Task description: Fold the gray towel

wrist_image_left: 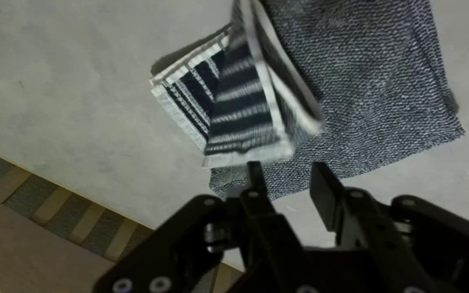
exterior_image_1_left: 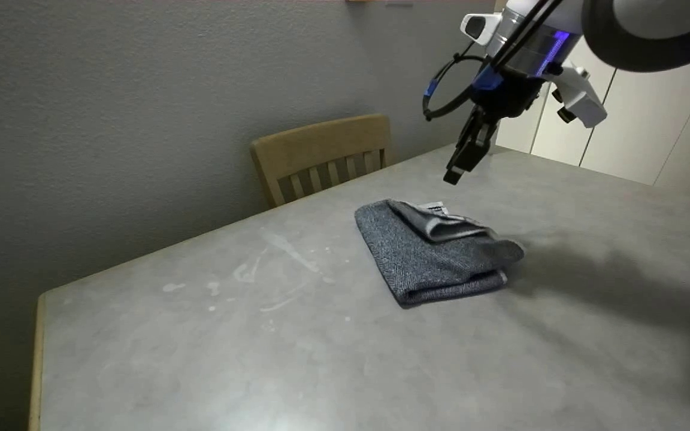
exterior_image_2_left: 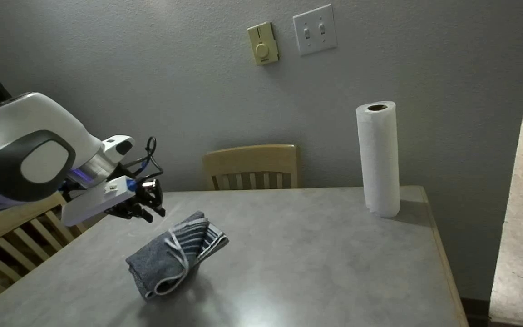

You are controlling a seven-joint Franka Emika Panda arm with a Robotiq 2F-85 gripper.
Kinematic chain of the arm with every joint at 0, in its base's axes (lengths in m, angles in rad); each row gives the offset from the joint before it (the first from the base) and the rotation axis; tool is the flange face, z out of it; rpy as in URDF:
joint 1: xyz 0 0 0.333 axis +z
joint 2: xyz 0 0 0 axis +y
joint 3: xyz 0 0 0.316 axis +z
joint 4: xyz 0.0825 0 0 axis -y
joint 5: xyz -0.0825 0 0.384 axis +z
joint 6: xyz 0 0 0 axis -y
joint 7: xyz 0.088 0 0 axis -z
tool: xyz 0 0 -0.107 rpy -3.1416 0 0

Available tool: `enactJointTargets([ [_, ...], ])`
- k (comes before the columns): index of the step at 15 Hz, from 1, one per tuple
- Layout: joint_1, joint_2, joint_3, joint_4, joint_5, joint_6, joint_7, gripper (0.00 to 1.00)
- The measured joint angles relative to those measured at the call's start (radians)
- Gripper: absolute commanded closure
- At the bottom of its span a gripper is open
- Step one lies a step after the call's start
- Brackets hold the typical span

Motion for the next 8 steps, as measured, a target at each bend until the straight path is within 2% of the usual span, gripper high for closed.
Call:
enactJointTargets([
  [2, 0.004, 0.000, 0.001, 0.013, -0.012, -0.007, 0.009, 0.19],
  [4, 0.027, -0.003, -0.026, 0.037, -0.076, -0.033, 0.065, 0.05],
  [6, 0.077, -0.015, -0.073, 0.077, -0.182, -0.099, 0.166, 0.00],
  [8, 0.132, -0.024, -0.095, 0.143, -0.273, -0.213, 0.266, 0.00],
])
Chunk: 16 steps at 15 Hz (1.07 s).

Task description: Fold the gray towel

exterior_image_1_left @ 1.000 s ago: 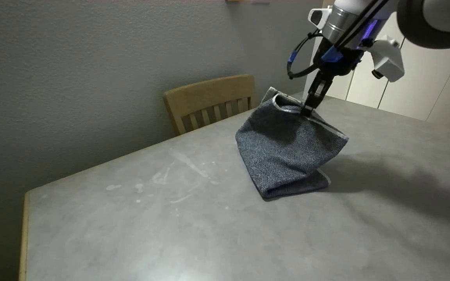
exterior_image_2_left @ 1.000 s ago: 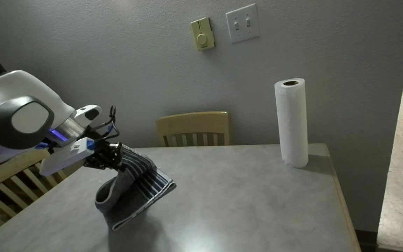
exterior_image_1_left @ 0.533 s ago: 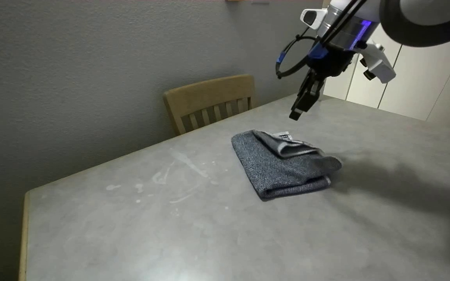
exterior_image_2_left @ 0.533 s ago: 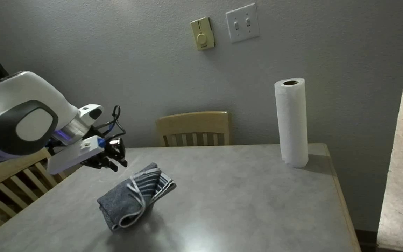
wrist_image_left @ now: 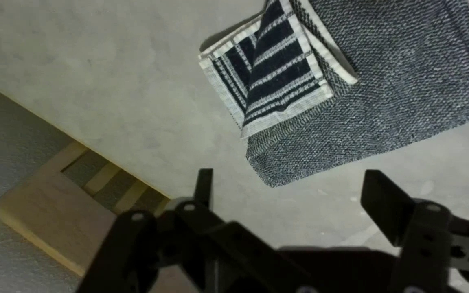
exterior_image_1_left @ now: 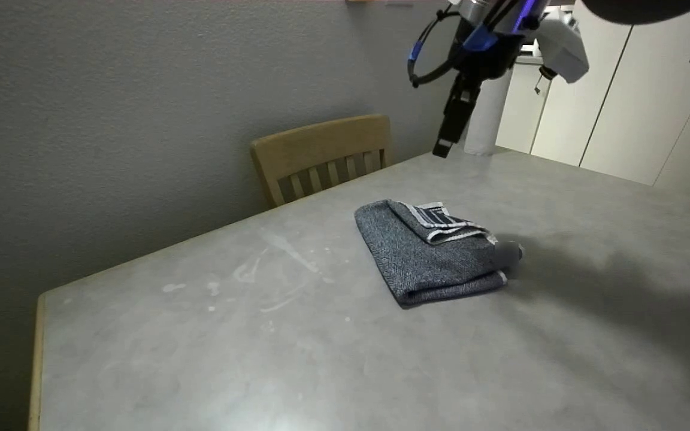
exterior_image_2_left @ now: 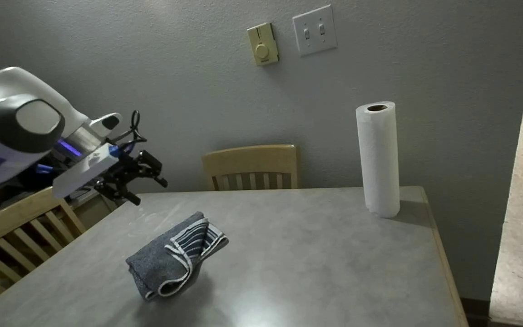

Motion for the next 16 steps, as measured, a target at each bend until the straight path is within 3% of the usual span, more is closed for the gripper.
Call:
enactJointTargets([
  [3, 0.088, 0.018, 0.020, 0.133, -0.041, -0.193, 0.122, 0.00],
  [8, 0.185, 0.149, 0.070, 0.368, 0.014, -0.426, 0.342, 0.00],
  [16, 0.192, 0.200, 0.071, 0.426, 0.022, -0.454, 0.365, 0.00],
])
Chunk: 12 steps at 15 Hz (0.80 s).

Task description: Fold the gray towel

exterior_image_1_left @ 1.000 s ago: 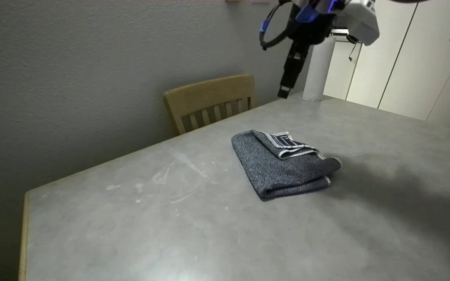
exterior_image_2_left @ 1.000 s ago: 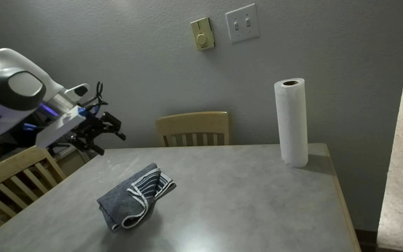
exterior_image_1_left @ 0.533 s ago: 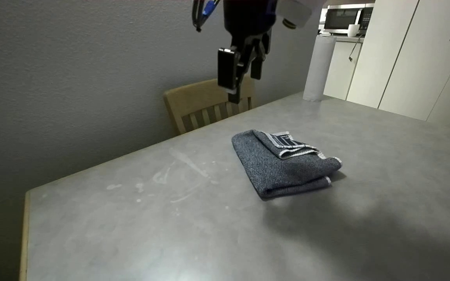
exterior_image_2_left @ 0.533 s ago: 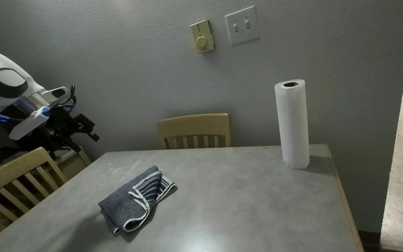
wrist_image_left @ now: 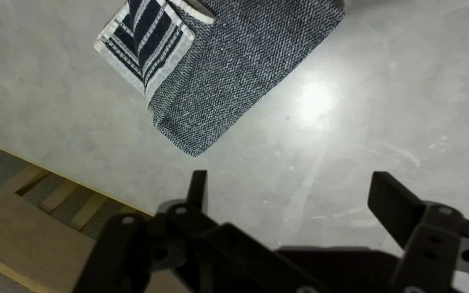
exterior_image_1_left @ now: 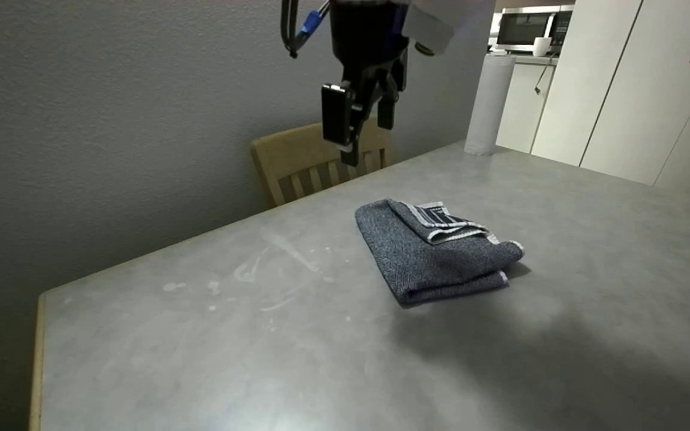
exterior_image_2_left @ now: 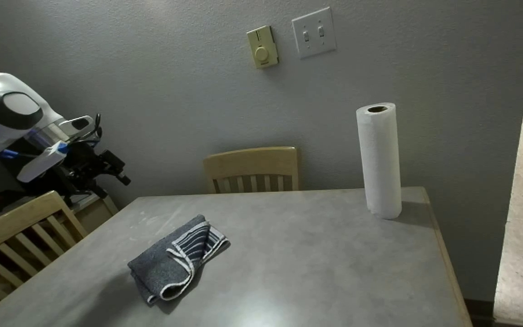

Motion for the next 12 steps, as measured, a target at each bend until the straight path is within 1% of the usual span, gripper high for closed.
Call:
enactJointTargets([
  [4, 0.009, 0.037, -0.008, 0.022, 0.000, -0.081, 0.077, 0.00],
  [12, 0.027, 0.075, -0.052, 0.030, -0.001, -0.237, 0.330, 0.00],
])
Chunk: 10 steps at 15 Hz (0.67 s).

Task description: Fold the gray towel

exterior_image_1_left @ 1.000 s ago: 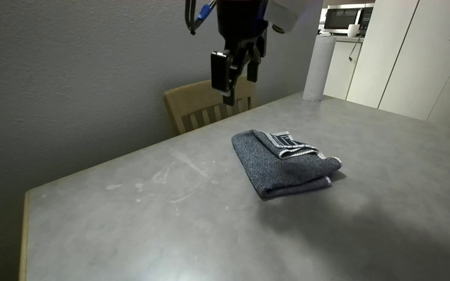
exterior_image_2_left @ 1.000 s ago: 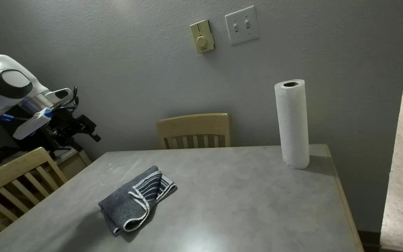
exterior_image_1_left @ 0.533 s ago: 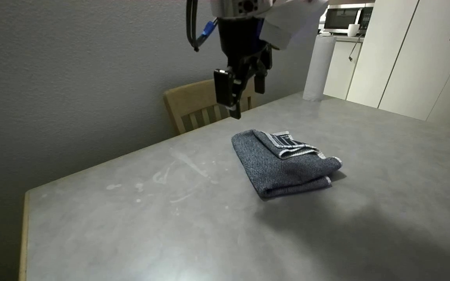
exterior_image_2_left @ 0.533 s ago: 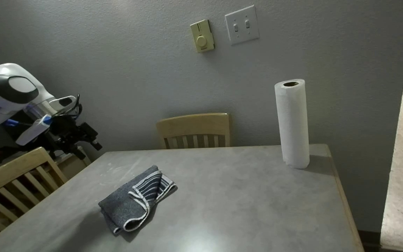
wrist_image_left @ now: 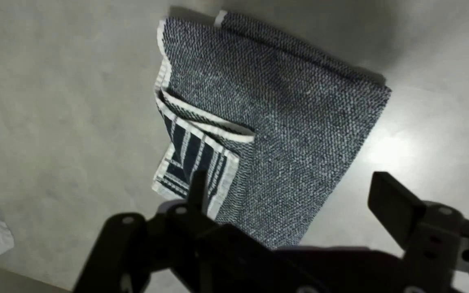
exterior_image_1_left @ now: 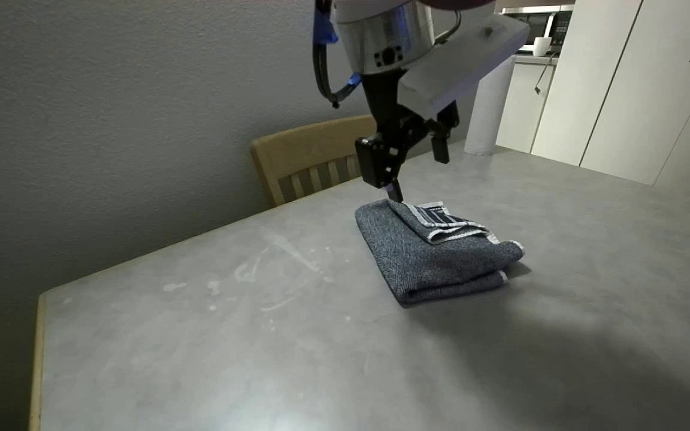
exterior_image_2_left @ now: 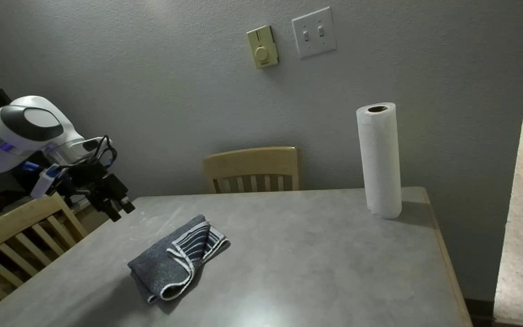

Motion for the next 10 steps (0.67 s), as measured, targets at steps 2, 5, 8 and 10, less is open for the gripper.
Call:
enactJointTargets([
  [2, -0.001, 0.003, -0.010, -0.006, 0.012, -0.028, 0.066, 0.00],
  [5, -0.005, 0.006, -0.017, -0.032, 0.036, -0.038, 0.158, 0.04],
  [8, -0.011, 0.007, -0.021, -0.068, 0.060, -0.038, 0.239, 0.31],
  [10, -0.014, 0.007, -0.026, -0.089, 0.082, -0.038, 0.315, 0.45],
])
